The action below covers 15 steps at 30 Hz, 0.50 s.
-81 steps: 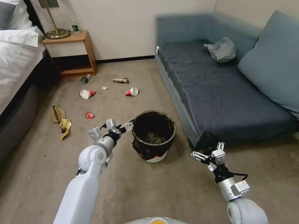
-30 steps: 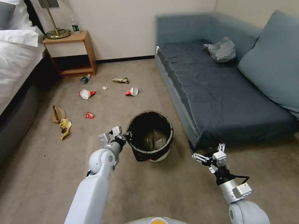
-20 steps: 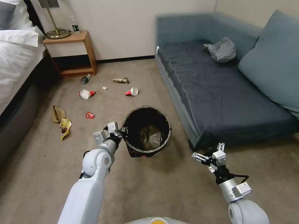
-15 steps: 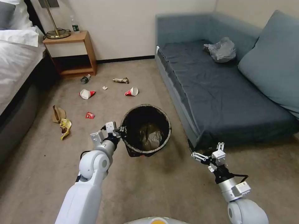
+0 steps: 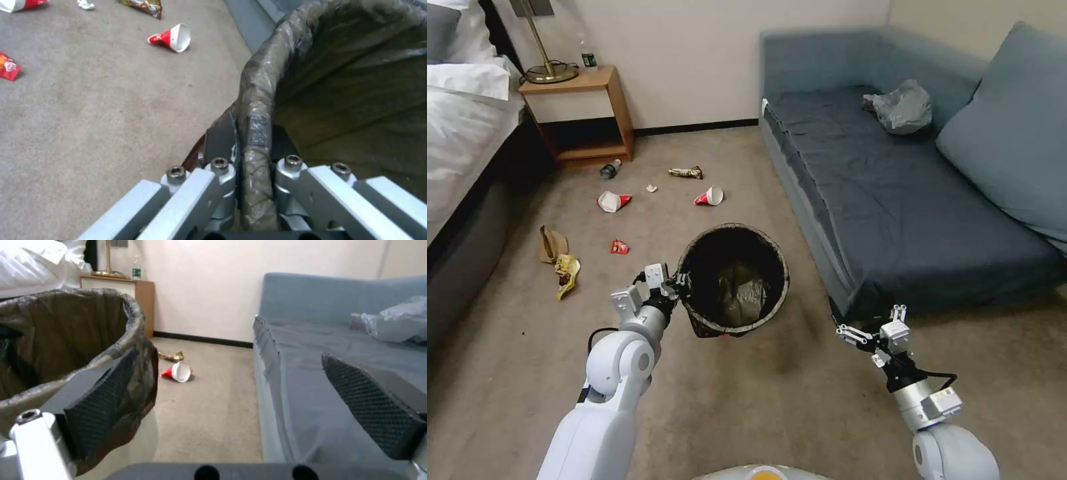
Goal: Pick up the trash can from the floor.
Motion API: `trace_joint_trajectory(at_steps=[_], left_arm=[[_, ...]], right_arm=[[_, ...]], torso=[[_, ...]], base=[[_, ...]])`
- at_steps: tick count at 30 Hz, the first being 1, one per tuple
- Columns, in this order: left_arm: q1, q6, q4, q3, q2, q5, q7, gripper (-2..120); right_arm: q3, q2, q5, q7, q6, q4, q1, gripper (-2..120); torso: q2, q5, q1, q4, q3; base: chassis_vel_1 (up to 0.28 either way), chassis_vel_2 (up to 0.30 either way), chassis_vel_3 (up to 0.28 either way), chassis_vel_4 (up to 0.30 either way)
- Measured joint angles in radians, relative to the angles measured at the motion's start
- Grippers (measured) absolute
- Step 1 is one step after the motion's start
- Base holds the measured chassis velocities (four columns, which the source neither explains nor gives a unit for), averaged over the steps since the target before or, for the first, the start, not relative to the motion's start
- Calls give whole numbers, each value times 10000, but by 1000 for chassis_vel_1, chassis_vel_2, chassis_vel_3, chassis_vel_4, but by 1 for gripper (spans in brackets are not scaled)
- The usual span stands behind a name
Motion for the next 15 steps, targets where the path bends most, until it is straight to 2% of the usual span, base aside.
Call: trace_joint_trajectory(at_steps=[15], left_arm=[[-95,-192,191,69,0,-20,22,3]], right_arm=[[3,13,2,2,-15,22,-6,100]], torso=[[0,1,0,0,0]], base=[[0,0,0,0]])
